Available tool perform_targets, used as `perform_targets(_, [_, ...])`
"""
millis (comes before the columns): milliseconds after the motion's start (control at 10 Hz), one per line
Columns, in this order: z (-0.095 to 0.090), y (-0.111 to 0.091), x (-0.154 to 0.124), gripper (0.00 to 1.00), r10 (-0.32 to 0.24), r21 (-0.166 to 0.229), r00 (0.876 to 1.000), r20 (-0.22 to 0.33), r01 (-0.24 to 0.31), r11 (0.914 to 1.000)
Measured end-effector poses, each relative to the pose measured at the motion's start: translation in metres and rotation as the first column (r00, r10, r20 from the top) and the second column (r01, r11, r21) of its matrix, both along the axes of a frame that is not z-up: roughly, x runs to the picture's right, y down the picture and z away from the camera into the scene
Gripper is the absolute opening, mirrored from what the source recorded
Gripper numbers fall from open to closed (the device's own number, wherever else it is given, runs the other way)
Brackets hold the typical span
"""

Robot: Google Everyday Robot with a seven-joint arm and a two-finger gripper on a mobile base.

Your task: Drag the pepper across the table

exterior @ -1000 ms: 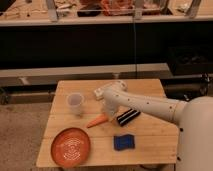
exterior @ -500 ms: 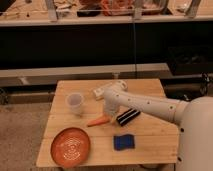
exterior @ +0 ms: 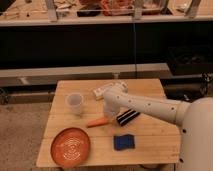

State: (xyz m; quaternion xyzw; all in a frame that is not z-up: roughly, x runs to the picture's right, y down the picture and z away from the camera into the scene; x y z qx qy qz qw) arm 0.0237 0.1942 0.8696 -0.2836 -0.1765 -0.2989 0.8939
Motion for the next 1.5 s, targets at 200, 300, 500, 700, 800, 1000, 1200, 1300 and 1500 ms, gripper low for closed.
perform_targets(200, [-0.008,0.01,0.004,0.0,0.002,-0.002,1.0,0.001,-0.002,1.0])
perform_targets(300, [-0.008,0.009,0.003,0.0,0.002,-0.002,1.0,0.004,-0.002,1.0])
perform_targets(500, [-0.008,0.01,0.004,0.0,-0.003,-0.002,1.0,0.01,0.003,1.0])
perform_targets(700, [-0.014,0.019,0.01,0.0,0.001,-0.003,1.0,0.011,-0.001,1.0])
perform_targets(800, [-0.015,0.02,0.011,0.0,0.004,-0.003,1.0,0.012,-0.004,1.0])
perform_targets(1000, [-0.016,0.022,0.012,0.0,0.007,-0.002,1.0,0.019,-0.007,1.0])
perform_targets(1200, [-0.019,0.025,0.015,0.0,0.005,-0.003,1.0,0.019,-0.005,1.0])
perform_targets(1300, [-0.02,0.026,0.017,0.0,0.006,-0.001,1.0,0.019,-0.006,1.0])
perform_targets(1500, [-0.022,0.028,0.024,0.0,0.013,-0.001,1.0,0.02,-0.013,0.9999])
